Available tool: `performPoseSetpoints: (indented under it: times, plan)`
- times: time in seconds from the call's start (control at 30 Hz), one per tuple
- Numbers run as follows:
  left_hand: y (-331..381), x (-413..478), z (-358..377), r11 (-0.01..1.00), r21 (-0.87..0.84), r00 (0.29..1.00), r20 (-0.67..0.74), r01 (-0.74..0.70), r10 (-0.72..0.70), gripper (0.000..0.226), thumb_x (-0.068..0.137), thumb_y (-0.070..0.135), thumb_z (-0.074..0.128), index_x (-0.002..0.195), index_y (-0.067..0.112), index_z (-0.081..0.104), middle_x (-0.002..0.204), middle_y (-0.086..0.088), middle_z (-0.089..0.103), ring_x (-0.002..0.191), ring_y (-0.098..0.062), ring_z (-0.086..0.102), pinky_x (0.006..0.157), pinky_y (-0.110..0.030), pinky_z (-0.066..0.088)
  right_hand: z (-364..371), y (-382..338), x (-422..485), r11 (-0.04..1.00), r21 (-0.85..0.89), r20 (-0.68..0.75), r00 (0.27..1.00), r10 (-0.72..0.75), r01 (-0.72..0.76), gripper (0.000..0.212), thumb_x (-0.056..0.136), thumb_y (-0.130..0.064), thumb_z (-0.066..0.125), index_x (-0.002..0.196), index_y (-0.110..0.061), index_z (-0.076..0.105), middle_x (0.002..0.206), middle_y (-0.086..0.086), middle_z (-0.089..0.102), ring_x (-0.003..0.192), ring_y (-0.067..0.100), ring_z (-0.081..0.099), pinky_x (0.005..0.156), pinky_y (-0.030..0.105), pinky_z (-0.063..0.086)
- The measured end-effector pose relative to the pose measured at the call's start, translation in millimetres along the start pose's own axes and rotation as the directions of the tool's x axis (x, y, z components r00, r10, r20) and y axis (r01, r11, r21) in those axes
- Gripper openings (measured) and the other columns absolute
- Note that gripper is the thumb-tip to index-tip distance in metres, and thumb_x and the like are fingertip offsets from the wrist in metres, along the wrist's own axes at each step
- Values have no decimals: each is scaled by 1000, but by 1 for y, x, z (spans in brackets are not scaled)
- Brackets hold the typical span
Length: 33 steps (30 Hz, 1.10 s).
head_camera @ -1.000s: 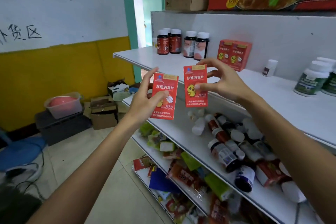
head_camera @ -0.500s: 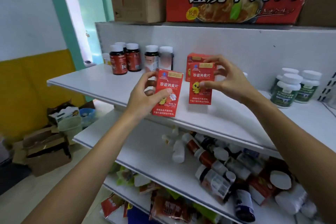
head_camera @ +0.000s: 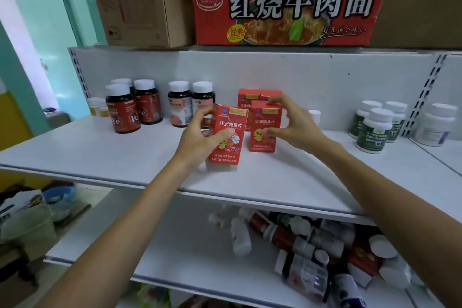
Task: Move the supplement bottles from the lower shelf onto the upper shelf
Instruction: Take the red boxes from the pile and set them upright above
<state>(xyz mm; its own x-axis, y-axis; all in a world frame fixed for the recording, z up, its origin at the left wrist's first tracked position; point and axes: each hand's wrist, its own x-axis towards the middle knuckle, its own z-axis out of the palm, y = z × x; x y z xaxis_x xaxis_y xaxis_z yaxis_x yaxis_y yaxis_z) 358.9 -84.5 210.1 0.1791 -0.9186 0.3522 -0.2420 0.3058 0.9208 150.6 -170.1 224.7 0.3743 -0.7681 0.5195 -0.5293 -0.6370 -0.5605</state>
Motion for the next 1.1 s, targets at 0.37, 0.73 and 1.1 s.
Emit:
performPoseSetpoints:
  times: [0.37, 0.73, 1.1]
  plan:
    - [-4, -6, -24, 999, 54, 1000, 15, -9, 8, 60, 81, 27, 70, 133, 28, 41, 112, 8, 55, 103, -16, 60, 89, -33, 51, 43, -19, 24, 976, -217, -138, 990, 0, -31, 57, 85, -28, 67, 136, -20, 42, 131, 12, 41, 111, 23, 51, 93, 39, 48]
    - [2, 0, 6, 1000, 15, 1000, 21, -8, 7, 52, 86, 31, 63, 133, 23, 42, 119, 1, 56, 93, -6, 59, 80, -20, 52, 20, -38, 8, 999, -31, -144, 989, -46, 42, 34, 96, -38, 47, 112, -14, 65, 110, -1, 57, 100, 10, 52, 79, 12, 37]
    - [3, -9, 0, 1000, 4, 998, 67, 18, -18, 53, 90, 28, 58, 138, 24, 35, 118, 6, 52, 90, 0, 58, 72, -13, 49, 22, -11, 20, 960, -272, -40, 997, 58, -67, 30, 91, -19, 53, 117, -6, 63, 137, 9, 48, 123, 24, 45, 94, 24, 32]
